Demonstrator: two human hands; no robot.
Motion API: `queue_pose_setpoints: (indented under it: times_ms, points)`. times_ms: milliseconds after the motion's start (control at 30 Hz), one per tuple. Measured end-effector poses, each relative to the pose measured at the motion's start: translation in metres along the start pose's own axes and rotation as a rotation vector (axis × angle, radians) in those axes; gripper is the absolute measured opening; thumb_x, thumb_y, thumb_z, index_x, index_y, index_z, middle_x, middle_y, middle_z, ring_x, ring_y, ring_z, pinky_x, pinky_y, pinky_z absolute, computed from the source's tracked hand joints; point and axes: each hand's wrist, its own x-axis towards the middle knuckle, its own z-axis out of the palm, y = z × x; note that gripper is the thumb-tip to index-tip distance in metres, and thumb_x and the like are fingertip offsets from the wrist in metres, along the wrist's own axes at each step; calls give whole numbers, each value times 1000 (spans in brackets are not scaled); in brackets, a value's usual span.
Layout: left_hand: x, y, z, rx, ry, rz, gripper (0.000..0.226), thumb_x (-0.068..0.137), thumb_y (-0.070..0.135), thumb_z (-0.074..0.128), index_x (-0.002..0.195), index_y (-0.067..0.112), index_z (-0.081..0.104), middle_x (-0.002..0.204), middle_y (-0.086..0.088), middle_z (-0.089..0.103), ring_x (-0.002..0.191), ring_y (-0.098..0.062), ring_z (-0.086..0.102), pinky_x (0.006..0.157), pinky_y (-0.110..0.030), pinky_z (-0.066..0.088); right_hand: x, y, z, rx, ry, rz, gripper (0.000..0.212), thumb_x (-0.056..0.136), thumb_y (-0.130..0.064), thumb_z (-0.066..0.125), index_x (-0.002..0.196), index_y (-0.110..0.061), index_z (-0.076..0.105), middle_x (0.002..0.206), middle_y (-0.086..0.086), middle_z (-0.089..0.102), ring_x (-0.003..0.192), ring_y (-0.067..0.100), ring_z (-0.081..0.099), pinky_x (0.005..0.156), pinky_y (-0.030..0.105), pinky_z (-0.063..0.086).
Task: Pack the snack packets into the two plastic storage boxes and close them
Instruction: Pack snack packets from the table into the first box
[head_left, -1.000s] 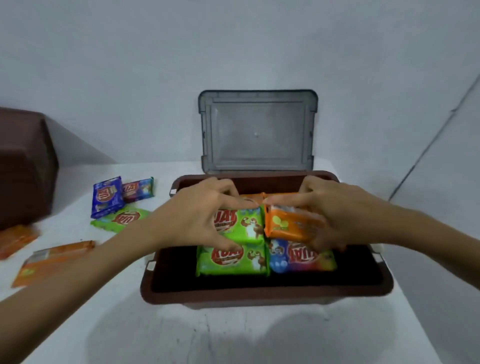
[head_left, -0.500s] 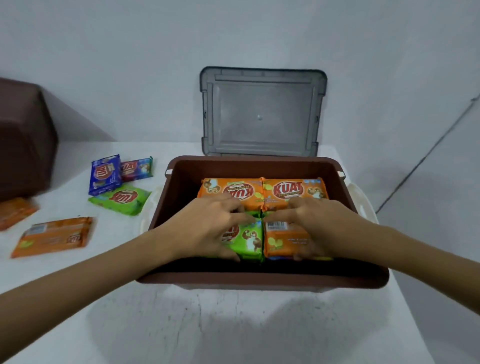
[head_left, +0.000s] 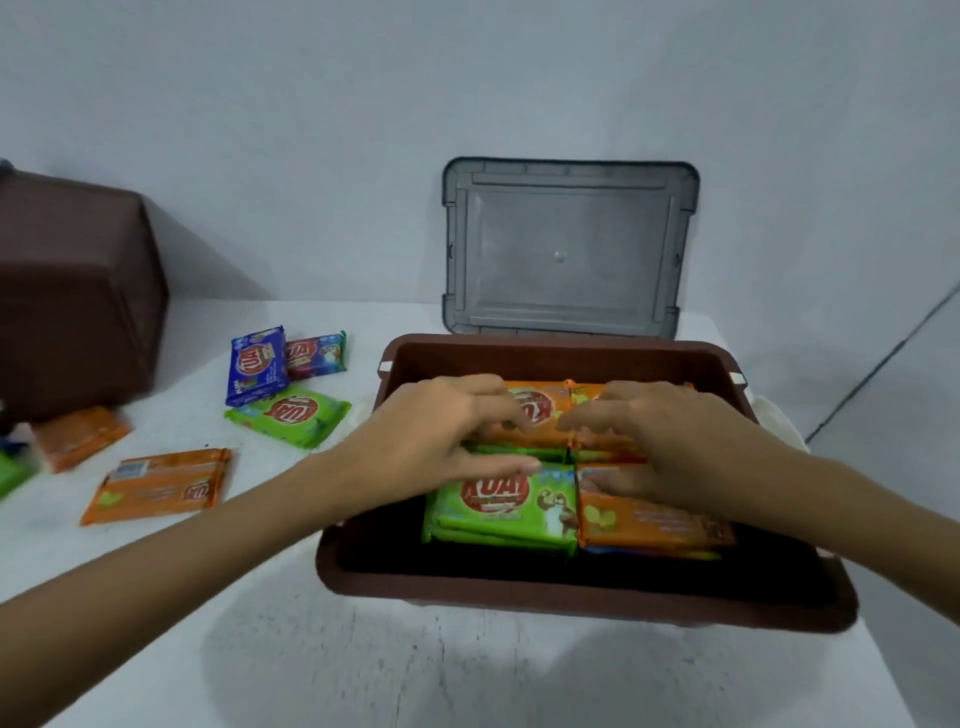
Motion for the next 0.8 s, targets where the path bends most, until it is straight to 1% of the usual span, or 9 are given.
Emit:
queue_pose_setpoints:
  times_ms: [100,167,233,367,500,567,633,733,800]
  points:
    - [-9,-23,-29,-51,171,-111,37,81,54,48,99,28,68,93,13,62,77,0,59,64,-27,54,27,-8,-13,87,117,-15,54,84,-44,57,134,-46,36,108,-13,46,101,9,48,76,24,36]
    - [-21,-50,-45,-88,264,-218,28,81,48,52,94,29,68,89,12,64,74,-1,61,61,-19,52,50,-18,-19,147,191,-54,54,84,-39,59,133,-44,38,108,-9,50,102,11,49,78,27,37]
    - [-40,-79,-58,-101,320,-332,31,77,51,51,93,30,68,89,10,66,73,-1,62,62,-14,47,75,-31,-24,166,230,-103,52,86,-37,58,135,-40,39,111,-5,52,110,14,49,81,29,40]
    - [-98,-137,-67,-54,325,-553,32,79,44,57,94,20,70,92,0,68,78,-13,65,66,-31,54,129,-60,-25,202,241,-186,50,87,-35,58,134,-40,41,116,-1,55,112,15,50,89,35,45]
    - [-166,-179,-46,-126,338,-786,10,80,30,70,89,28,66,89,2,67,81,-9,64,70,-29,53,195,-97,-10,227,116,-282,54,86,-31,60,136,-35,41,116,6,55,110,20,52,90,33,43]
    - [-193,-189,-30,-187,311,-899,22,74,36,75,91,34,63,95,5,66,90,-9,61,73,-21,46,228,-118,10,191,4,-333,64,85,-32,61,142,-32,32,119,13,55,112,27,51,90,32,41]
    - [-213,-194,-19,-226,249,-946,35,72,40,75,104,30,64,109,6,64,104,-10,58,78,-15,40,253,-137,34,121,-165,-337,78,86,-37,60,148,-28,14,133,19,48,123,31,43,98,34,39]
    - [-227,-195,-11,-268,155,-897,68,60,55,74,118,21,62,118,5,61,107,-8,54,84,-11,37,272,-157,62,20,-363,-231,97,86,-45,57,148,-20,-13,154,20,16,138,35,28,111,40,30]
    - [-226,-193,-7,-267,102,-867,68,62,39,82,123,19,58,122,3,58,107,-7,50,85,-11,36,277,-162,68,-22,-382,-196,106,84,-48,60,145,-18,-22,155,20,11,138,37,28,112,41,29]
